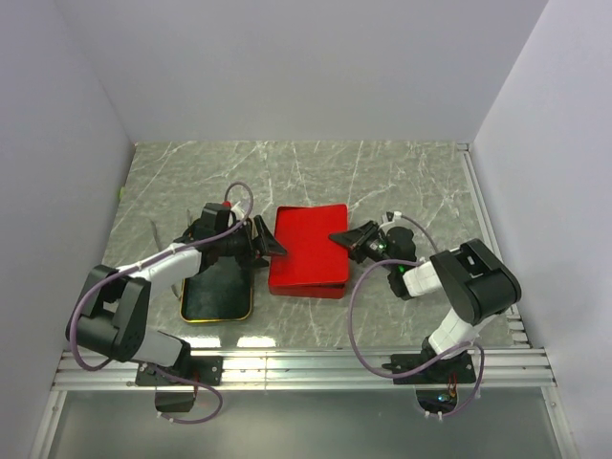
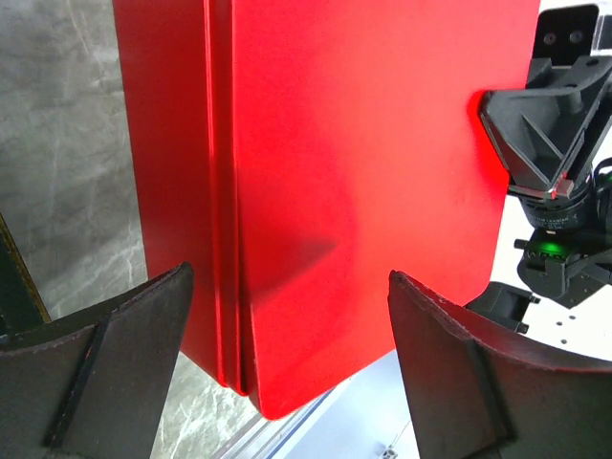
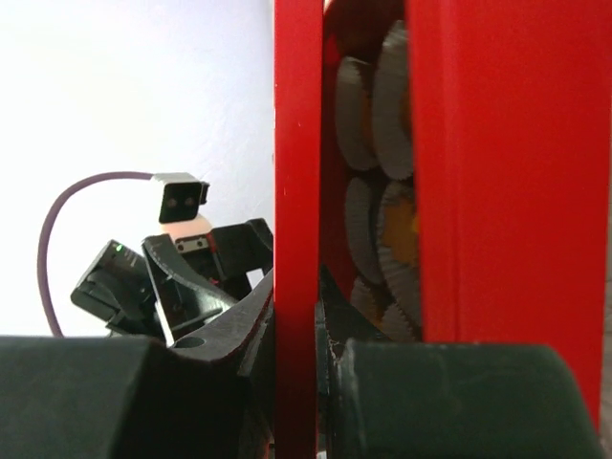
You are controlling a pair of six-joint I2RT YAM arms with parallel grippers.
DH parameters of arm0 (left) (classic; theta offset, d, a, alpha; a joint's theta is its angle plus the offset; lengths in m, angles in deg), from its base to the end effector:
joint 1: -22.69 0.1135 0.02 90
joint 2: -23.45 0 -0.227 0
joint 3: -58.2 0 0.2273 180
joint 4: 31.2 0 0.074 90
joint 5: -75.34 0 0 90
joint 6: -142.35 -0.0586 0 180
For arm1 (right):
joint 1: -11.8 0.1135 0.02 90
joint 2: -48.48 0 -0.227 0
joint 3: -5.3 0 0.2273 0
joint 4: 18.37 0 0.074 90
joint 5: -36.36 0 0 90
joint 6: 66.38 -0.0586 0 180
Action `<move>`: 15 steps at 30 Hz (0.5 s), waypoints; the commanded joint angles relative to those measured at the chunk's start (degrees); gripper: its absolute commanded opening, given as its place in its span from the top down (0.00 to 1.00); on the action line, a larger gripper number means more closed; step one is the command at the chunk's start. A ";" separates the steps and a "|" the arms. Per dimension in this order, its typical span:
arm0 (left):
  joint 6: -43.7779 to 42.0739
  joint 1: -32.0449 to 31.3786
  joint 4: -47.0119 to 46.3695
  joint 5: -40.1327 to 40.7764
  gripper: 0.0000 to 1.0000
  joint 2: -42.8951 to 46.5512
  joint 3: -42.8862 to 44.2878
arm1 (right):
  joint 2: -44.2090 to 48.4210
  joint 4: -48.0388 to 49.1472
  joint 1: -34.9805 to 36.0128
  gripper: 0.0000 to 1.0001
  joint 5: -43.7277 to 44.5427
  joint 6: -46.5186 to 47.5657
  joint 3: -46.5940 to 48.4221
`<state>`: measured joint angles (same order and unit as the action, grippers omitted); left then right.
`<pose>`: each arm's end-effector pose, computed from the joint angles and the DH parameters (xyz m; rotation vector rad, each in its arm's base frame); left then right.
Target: Pack the cookies
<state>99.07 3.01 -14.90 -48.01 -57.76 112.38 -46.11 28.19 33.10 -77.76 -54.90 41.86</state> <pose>0.2502 -0.1237 0.1502 -0.2698 2.5010 -1.2146 0.2554 0.1253 0.1216 0.6626 1.9571 1.5530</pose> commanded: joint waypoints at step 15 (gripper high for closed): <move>-4.09 0.17 -2.66 -2.60 0.15 -4.04 1.21 | 5.72 -23.17 2.96 0.50 1.18 9.08 7.12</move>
<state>96.49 3.22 -15.03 -48.95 -61.50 112.40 -43.48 13.74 35.37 -76.47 -50.36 46.32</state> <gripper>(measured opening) 0.849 0.468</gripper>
